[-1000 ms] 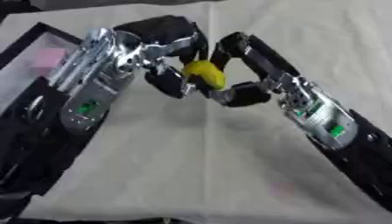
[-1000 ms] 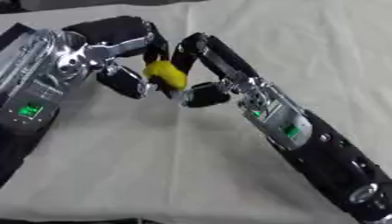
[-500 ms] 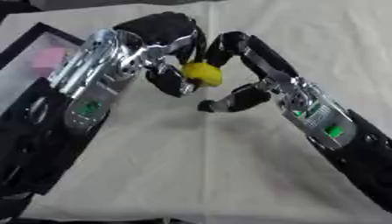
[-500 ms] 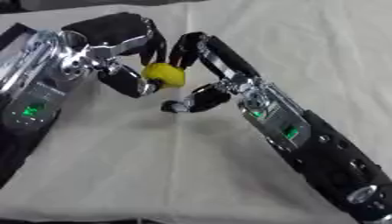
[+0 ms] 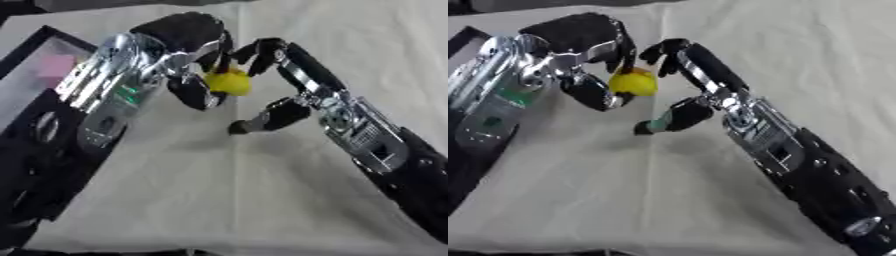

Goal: Pick up the objects with one hand, pass them to the other hand, and then place them into the box on the other side of the table.

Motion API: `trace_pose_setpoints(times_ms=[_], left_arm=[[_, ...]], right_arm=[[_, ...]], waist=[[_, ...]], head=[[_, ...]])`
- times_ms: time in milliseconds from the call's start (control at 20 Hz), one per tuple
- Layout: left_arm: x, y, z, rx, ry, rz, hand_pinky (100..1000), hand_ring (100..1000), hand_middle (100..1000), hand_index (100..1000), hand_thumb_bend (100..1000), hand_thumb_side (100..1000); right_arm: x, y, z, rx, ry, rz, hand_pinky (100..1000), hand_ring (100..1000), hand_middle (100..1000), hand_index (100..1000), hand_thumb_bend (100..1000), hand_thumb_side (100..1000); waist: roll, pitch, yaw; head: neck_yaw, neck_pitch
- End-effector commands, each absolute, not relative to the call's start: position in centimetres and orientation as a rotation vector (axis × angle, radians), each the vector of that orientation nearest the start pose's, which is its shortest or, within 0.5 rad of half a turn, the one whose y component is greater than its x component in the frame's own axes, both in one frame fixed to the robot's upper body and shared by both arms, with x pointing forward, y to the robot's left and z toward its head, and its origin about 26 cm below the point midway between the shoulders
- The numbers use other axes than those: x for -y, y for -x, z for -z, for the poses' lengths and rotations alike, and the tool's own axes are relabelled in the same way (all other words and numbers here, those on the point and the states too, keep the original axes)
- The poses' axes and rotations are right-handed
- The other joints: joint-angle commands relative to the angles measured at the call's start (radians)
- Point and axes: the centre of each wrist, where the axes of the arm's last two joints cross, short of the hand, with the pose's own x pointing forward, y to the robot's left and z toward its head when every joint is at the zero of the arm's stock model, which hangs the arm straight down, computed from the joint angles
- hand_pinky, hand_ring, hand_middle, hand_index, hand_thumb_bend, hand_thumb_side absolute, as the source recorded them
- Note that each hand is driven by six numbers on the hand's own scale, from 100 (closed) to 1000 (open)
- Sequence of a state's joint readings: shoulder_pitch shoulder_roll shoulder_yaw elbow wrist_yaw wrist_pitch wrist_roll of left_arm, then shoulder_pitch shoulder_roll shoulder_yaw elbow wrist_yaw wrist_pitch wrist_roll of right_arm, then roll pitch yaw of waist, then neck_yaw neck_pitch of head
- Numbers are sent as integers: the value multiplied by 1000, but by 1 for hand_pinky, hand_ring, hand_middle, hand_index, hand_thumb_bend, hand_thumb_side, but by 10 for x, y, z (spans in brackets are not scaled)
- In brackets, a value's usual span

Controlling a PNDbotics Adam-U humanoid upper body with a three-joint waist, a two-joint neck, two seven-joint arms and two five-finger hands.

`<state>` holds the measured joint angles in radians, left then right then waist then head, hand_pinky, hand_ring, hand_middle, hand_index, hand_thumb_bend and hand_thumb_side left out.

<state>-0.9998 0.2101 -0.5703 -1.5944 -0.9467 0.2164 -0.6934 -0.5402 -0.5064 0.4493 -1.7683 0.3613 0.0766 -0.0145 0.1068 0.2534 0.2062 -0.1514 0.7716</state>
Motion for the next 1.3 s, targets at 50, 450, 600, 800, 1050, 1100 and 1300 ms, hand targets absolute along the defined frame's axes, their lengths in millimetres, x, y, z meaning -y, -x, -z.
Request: trace_pose_setpoints(times_ms=[50, 450, 600, 800, 1050, 1100, 1300], left_arm=[[-46, -347, -278, 1658, -832, 1886, 645, 530, 341, 364, 326, 100], [-52, -347, -281, 1631, -841, 1886, 643, 528, 340, 362, 335, 100], [-57, -347, -282, 1624, -851, 1870, 643, 528, 340, 362, 337, 100], [-64, -348, -284, 1622, -872, 1840, 642, 528, 340, 362, 339, 100], [-79, -346, -292, 1662, -901, 1751, 646, 525, 338, 366, 309, 100], [-83, -345, -293, 1670, -904, 1729, 648, 524, 337, 367, 300, 100], [-98, -346, -301, 1690, -916, 1642, 652, 522, 336, 370, 273, 100]], right_arm=[[188, -336, -188, 2080, 499, -1095, 639, 601, 668, 781, 852, 248], [190, -336, -188, 2070, 534, -1059, 640, 607, 681, 781, 846, 243], [192, -336, -188, 2061, 550, -1042, 647, 618, 696, 782, 843, 240], [196, -335, -185, 2046, 568, -1037, 653, 625, 708, 783, 842, 239], [199, -334, -185, 2033, 583, -1046, 656, 627, 710, 784, 842, 240], [199, -333, -185, 2032, 584, -1047, 656, 627, 710, 784, 842, 240], [201, -332, -185, 2030, 588, -1055, 658, 627, 709, 784, 843, 240]], waist=[[-3, -32, 0], [-3, -35, 1], [-3, -37, 2], [-5, -37, 3], [-8, -38, 4], [-9, -38, 4], [-9, -39, 5]], head=[[3, -2], [4, -2], [5, -2], [6, -2], [8, -2], [8, -2], [9, -2]])
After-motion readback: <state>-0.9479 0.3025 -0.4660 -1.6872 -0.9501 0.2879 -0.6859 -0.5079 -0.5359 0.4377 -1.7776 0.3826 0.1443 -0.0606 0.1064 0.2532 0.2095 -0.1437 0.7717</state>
